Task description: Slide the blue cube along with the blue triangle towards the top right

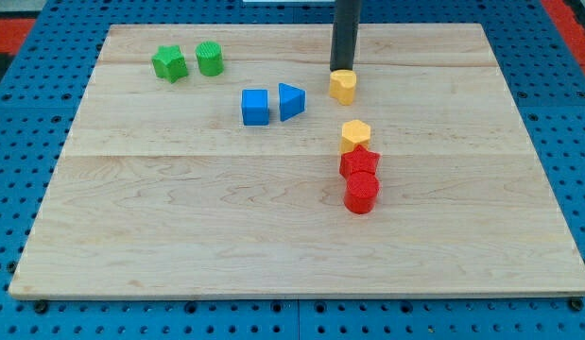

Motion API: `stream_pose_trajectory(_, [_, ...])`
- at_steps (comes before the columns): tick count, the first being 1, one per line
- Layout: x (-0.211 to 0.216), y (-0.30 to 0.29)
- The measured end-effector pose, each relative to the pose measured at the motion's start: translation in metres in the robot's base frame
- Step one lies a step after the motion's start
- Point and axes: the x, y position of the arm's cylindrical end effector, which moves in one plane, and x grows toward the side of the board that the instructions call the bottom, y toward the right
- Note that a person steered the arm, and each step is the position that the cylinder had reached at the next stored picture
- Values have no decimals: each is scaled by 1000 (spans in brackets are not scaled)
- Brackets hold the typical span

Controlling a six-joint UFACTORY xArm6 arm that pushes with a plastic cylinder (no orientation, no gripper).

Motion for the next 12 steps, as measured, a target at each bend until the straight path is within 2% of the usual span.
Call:
stream_pose_trajectory(1, [60,0])
stream_pose_trajectory(3, [50,13])
stream_pose_trajectory(4, [23,35])
stream_pose_trajectory(5, [15,10])
stream_pose_trajectory(6, [-37,-20])
stream_pose_trajectory(7, [-31,-88])
stream_pose_trajectory(8, [5,-141])
stream_pose_trajectory(10, [85,-177])
stream_pose_trajectory(12, [82,-87])
